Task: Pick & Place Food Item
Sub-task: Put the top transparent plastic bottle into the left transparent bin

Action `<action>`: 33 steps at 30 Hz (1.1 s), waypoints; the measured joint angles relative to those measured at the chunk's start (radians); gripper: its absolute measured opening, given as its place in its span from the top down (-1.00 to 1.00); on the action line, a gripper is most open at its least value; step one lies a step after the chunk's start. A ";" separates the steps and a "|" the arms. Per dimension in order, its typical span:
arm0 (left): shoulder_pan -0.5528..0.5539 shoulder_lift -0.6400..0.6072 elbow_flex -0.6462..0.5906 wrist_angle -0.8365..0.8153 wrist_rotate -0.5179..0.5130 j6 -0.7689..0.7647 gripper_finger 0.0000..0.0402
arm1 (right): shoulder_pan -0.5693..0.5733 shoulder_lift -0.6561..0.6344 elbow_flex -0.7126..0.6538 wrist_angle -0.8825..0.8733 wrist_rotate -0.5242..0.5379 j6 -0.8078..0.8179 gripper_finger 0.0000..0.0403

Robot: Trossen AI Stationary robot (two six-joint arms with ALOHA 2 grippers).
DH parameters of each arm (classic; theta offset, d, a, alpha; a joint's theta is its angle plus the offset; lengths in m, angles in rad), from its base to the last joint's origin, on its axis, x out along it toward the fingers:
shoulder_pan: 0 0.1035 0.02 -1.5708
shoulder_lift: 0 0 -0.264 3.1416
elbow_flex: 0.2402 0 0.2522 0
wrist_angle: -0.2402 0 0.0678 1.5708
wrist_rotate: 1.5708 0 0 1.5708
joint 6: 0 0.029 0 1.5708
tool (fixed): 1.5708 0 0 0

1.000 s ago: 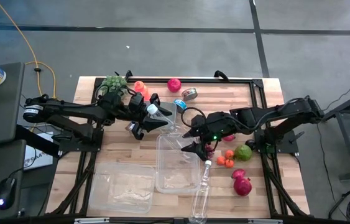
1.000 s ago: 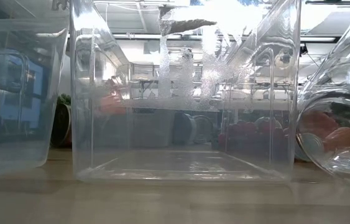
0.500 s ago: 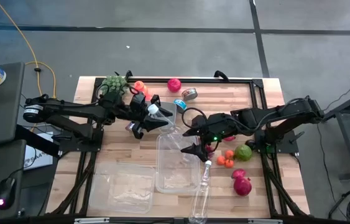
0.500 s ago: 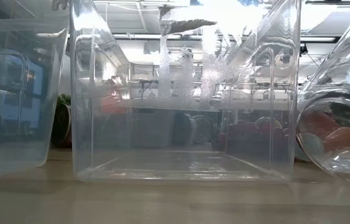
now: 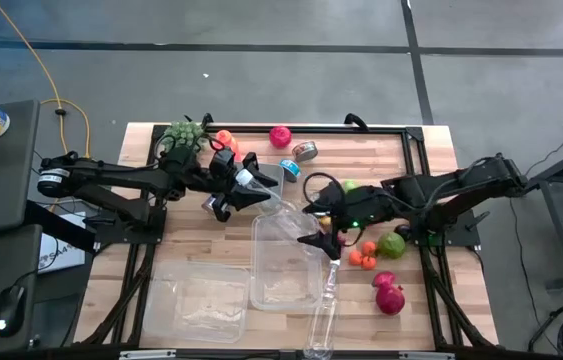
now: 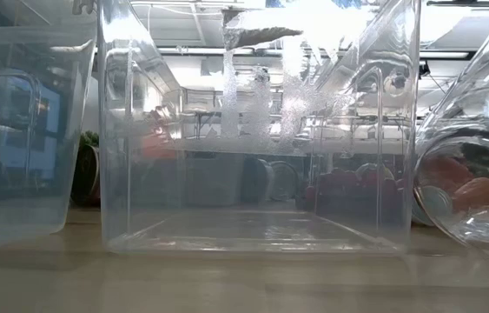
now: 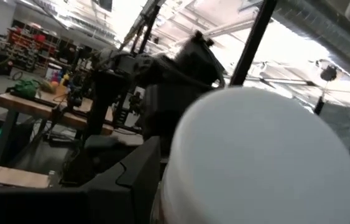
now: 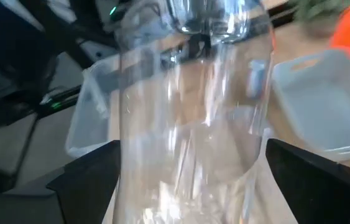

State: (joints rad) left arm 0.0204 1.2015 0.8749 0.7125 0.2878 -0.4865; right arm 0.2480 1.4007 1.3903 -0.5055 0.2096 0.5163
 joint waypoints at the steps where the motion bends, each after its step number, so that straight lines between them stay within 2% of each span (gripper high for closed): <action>1: 0.000 0.000 0.000 0.001 0.000 0.000 0.14 | 0.009 -0.012 0.000 -0.014 0.035 0.003 -0.90; 5: 0.000 0.000 0.000 -0.003 -0.003 -0.001 0.14 | 0.051 -0.039 0.000 -0.043 0.150 0.005 -0.91; 10: -0.006 0.000 0.000 -0.009 0.056 -0.011 0.17 | 0.071 -0.076 0.004 -0.060 0.210 -0.004 -0.91; 22: 0.009 0.000 0.000 -0.006 0.039 -0.034 0.17 | 0.072 -0.077 0.000 -0.100 0.208 0.006 -0.92; 30: 0.013 0.000 0.000 -0.002 0.092 -0.064 0.17 | 0.073 -0.081 0.000 -0.140 0.237 0.013 -0.91; 33: 0.011 -0.003 0.013 -0.005 0.150 -0.091 0.17 | 0.085 -0.103 0.000 -0.170 0.233 0.015 -0.90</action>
State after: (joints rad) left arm 0.0311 1.1982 0.8877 0.7071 0.4379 -0.5780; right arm 0.3326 1.2978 1.3899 -0.6759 0.4425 0.5310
